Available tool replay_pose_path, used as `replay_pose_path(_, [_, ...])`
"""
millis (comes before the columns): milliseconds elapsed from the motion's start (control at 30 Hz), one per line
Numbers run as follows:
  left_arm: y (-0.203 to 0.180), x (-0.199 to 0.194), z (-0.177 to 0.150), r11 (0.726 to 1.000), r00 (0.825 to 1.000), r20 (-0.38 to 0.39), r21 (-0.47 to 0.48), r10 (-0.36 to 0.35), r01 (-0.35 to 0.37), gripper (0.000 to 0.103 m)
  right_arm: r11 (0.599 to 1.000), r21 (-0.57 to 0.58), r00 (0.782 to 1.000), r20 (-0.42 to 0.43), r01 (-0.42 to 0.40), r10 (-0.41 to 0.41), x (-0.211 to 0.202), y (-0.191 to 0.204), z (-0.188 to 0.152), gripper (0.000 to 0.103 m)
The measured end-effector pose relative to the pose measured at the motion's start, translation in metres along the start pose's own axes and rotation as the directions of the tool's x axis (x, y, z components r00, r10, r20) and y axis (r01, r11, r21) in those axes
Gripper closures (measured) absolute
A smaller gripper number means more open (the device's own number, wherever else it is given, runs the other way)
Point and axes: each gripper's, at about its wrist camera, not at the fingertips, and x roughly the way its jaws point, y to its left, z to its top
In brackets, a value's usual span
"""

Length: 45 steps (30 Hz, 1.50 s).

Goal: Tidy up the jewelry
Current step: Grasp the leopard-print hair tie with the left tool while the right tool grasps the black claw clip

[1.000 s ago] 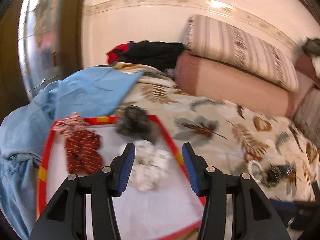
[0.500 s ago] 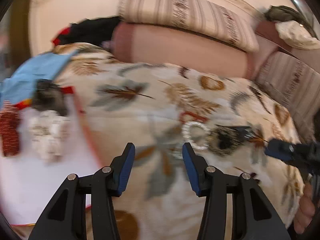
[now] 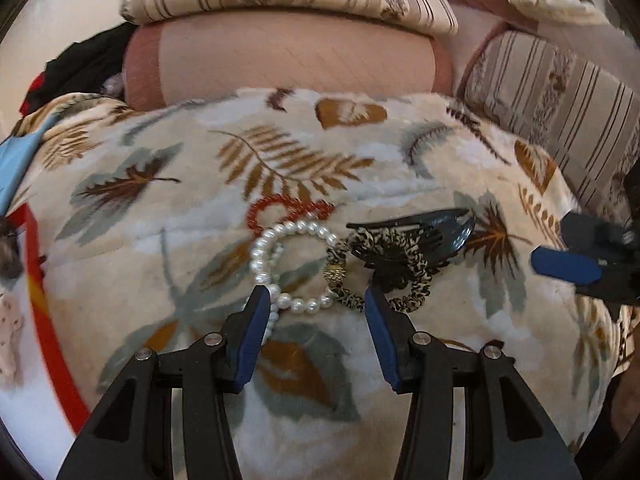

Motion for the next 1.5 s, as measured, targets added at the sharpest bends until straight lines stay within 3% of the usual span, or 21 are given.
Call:
replay_pose_path(167, [-0.007,0.019,0.010,0.999,1.000,-0.015,0.041,-0.015,0.016,0.056,1.000,0.014,1.000,0.005,-0.025,0.025,-0.005,-0.002,0.001,0.049])
replay_pose_path(233, [-0.010,0.025,0.015,0.998,1.000,-0.020,0.057,-0.022,0.023,0.061,1.000,0.013,1.000,0.005,-0.027,0.027,-0.005,-0.003,0.001,0.049])
replay_pose_path(333, [-0.012,0.030,0.021,0.998,1.000,-0.025,0.060,-0.013,0.014,0.091,0.999,0.023,1.000,0.007,-0.028,0.028,-0.005,-0.004,0.002,0.049])
replay_pose_path(567, [-0.009,0.011,0.016,0.999,1.000,-0.014,0.024,0.023,-0.022,0.091,0.999,0.025,0.999,0.024,-0.022,0.021,-0.008,-0.007,0.006,0.049])
replay_pose_path(767, [-0.010,-0.052,0.004,1.000,0.999,0.036,0.000,0.025,-0.025,0.091,1.000,0.016,0.999,0.037,-0.009,0.008,-0.012,-0.007,0.009,0.048])
replay_pose_path(1033, [-0.004,-0.095,-0.027,0.997,0.991,0.117,-0.053,0.070,-0.064,0.091,0.995,0.052,0.994,0.068,0.083,-0.087,0.012,-0.027,0.032,0.048])
replay_pose_path(1100, [0.002,-0.093,-0.028,0.997,0.991,0.119,-0.064,0.058,-0.051,0.091,0.994,0.069,0.994,0.057,0.090,-0.094,0.027,-0.037,0.040,0.054])
replay_pose_path(1167, [0.008,-0.091,-0.029,0.997,0.989,0.134,-0.064,0.060,-0.052,0.091,0.993,0.054,0.993,0.039,0.107,-0.109,0.040,-0.041,0.044,0.070])
replay_pose_path(1200, [0.010,-0.090,-0.029,0.997,0.989,0.135,-0.065,0.060,-0.052,0.091,0.992,0.047,0.993,0.028,0.115,-0.116,0.046,-0.043,0.045,0.071])
replay_pose_path(1333, [0.020,-0.084,-0.028,0.995,0.989,0.128,-0.070,0.079,-0.071,0.091,0.997,0.031,0.997,-0.008,0.078,-0.078,0.055,-0.040,0.041,0.073])
replay_pose_path(1500, [0.029,-0.086,-0.025,0.992,0.985,0.139,-0.095,0.098,-0.085,0.091,0.988,-0.157,0.997,-0.080,-0.005,-0.008,0.050,0.009,0.014,0.073])
